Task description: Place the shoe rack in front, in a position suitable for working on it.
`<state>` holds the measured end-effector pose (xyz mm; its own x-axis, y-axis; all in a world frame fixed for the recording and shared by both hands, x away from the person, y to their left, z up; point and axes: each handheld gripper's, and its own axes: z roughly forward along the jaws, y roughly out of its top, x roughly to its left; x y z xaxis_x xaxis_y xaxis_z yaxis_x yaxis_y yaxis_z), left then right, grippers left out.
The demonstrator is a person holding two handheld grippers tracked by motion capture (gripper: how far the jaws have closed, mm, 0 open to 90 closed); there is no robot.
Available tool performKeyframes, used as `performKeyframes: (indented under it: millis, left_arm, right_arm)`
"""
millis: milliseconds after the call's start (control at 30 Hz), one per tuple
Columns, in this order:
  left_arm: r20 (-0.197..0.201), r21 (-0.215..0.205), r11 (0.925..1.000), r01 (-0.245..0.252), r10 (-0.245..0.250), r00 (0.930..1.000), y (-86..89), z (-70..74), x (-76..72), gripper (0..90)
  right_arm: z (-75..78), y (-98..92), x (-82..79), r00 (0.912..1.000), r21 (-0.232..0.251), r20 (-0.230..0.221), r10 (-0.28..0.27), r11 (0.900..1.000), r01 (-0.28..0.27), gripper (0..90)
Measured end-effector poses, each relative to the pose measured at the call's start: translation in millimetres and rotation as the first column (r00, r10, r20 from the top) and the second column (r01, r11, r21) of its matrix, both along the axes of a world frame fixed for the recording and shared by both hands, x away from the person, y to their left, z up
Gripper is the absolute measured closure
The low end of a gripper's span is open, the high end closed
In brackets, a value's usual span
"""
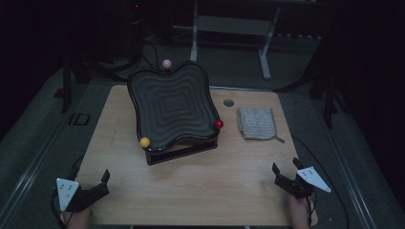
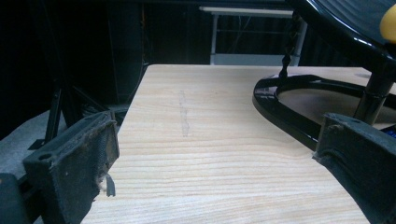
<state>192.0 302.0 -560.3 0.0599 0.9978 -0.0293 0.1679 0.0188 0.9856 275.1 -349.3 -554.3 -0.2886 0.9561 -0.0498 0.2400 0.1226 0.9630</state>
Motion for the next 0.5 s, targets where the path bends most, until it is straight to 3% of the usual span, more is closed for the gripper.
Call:
performKeyframes:
  millis: [333, 500]
  left_arm:
    - [-0.016, 0.01, 0.9999, 0.011, -0.011, 0.9998, -2.3, -0.9, 0.8, 0.0]
    - [-0.026, 0.008, 0.9997, 0.025, -0.025, 0.9994, -3.2, -1.0, 1.1, 0.0]
  right_arm:
    - [0.0, 0.1, 0.1, 1.0, -0.003, -0.001, -0.003, 1.0, 0.003, 14.7]
    - [0.2, -2.2, 0.5, 1.0, 0.02, -0.008, -0.006, 1.0, 0.006, 14.7]
